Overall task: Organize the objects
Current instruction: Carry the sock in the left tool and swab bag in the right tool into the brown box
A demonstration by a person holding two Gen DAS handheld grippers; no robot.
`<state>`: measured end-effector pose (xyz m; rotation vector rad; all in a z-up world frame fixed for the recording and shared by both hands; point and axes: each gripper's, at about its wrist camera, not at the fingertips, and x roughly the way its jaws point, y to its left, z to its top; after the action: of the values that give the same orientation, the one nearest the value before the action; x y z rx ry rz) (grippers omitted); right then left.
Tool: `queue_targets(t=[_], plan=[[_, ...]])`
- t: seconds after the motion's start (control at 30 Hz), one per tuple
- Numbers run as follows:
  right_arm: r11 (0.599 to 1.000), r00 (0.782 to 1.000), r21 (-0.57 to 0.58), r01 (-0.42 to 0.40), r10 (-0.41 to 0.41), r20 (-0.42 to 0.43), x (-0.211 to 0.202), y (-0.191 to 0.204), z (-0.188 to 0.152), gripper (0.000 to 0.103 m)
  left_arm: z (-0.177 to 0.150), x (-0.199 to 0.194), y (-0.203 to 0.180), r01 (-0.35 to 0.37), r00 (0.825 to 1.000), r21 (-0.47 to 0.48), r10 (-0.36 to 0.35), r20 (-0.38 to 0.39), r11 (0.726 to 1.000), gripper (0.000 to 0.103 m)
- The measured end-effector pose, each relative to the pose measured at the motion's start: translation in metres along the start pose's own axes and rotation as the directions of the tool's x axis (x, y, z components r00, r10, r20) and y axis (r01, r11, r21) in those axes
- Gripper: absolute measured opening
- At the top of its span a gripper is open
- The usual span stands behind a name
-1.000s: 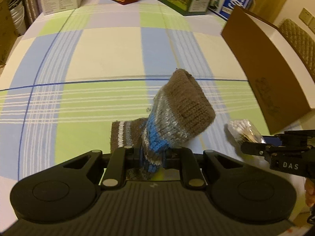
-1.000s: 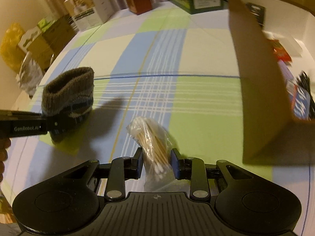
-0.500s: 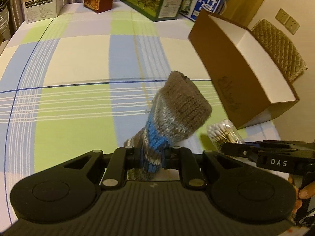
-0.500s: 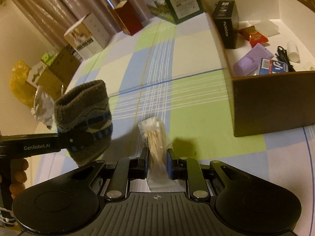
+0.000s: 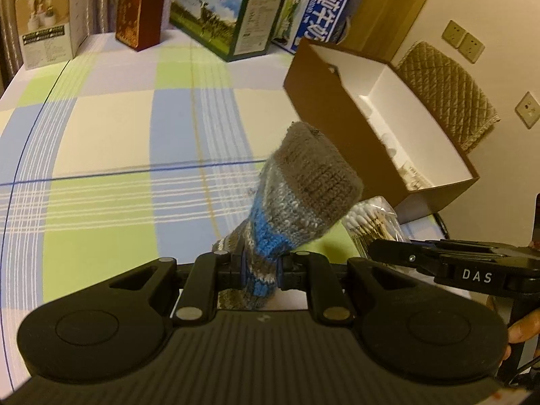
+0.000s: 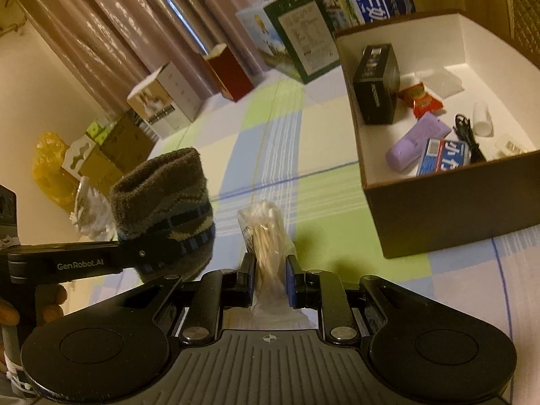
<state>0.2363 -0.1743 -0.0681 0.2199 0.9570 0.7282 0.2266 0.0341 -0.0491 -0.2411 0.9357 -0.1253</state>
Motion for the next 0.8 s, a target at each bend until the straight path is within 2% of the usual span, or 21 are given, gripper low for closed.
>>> queue_targets(t=[0.4,0.8], plan=[[1.0,0.995,0.006,-0.022,0.021,0.099,-0.042,-0.01,0.023,0.015,0.018,-0.009,-0.041,0.047,0.997,0.055,-0.05,0.057,0.997,0.012],[0.999,0.977,0.033,0.015,-0.022,0.211,-0.084,-0.041,0.047,0.015,0.047,-0.004,-0.096,0.101,0.988,0.13,-0.115,0.104,0.986,0.012]])
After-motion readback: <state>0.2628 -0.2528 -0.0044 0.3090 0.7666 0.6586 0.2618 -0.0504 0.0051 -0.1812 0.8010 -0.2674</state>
